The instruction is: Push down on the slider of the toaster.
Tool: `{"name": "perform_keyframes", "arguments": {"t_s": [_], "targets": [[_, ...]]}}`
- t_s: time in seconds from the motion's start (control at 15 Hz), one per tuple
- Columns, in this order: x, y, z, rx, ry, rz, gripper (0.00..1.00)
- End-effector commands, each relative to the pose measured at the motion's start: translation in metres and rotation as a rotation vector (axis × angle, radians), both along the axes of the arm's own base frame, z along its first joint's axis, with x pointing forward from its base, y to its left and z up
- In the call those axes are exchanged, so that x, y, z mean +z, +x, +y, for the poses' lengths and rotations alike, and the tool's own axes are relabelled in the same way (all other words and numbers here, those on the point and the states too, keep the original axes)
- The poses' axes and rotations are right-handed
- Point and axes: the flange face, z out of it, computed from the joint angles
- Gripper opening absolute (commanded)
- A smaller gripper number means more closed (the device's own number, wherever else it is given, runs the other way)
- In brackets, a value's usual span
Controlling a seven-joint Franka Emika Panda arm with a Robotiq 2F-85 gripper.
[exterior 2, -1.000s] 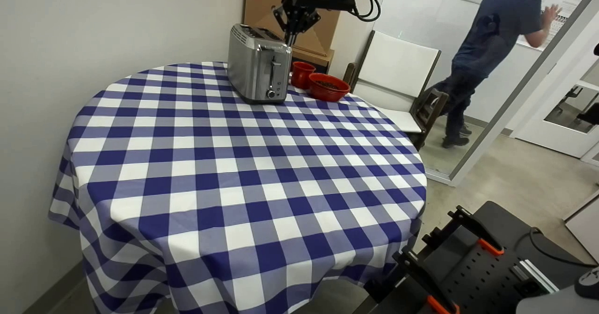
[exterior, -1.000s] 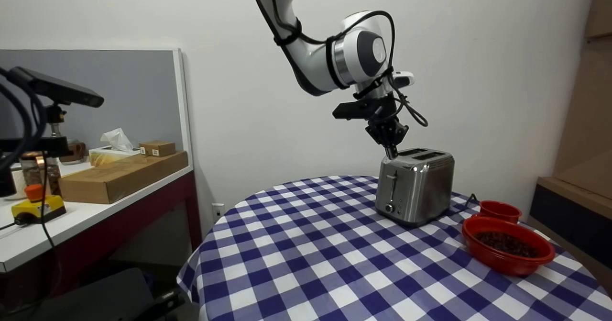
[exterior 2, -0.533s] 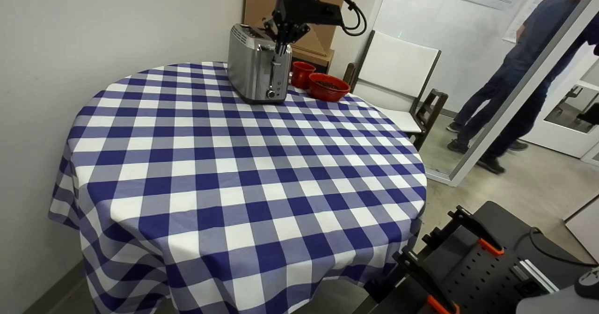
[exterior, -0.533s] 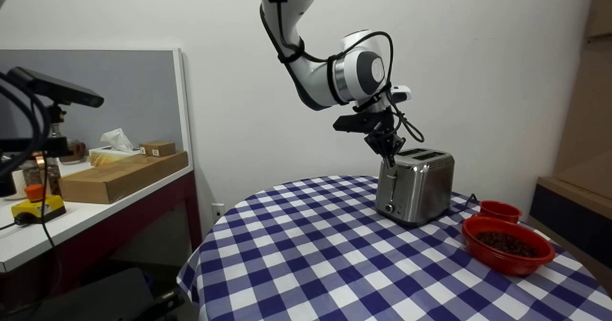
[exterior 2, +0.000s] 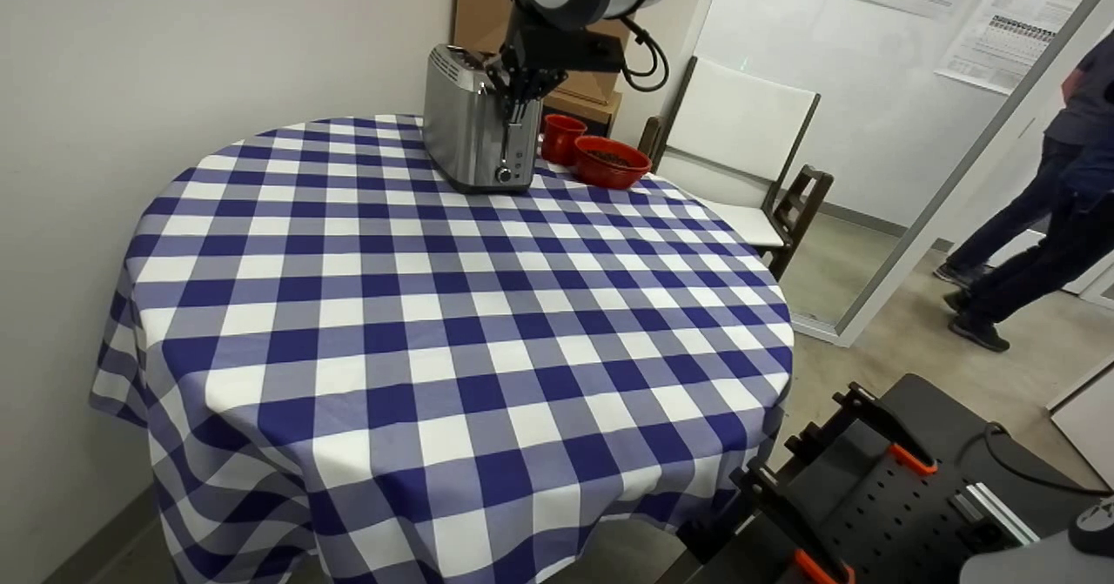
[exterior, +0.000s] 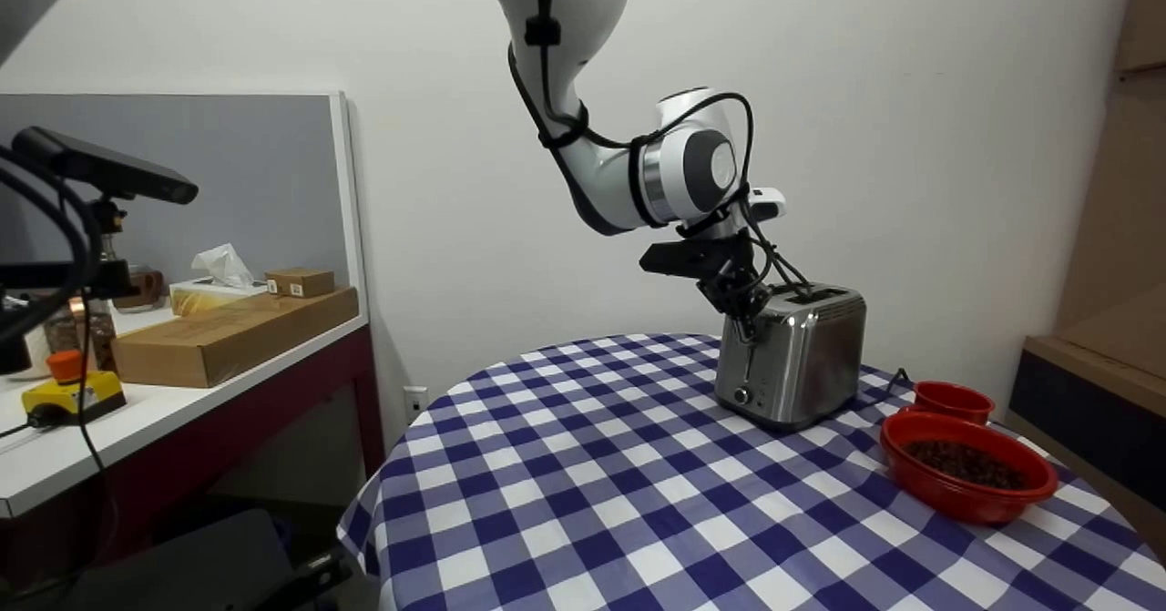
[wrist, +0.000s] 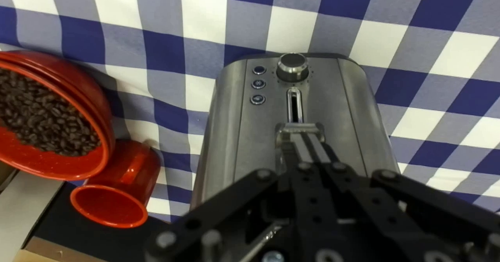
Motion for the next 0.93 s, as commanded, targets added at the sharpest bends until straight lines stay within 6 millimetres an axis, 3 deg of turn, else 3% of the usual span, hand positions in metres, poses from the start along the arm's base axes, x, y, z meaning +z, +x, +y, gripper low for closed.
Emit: {"name": "perform_keyframes", "arguments": {"t_s": [0.0, 0.6, 0.87], "targets": [[-0.022, 0.007, 0.001, 0.027, -0.012, -0.005, 0.00], [-0.088, -0.003, -0.003, 0.069, -0.053, -0.012, 0.00], [-0.086, -0.005, -0.002, 0.066, -0.064, -0.013, 0.00]]}}
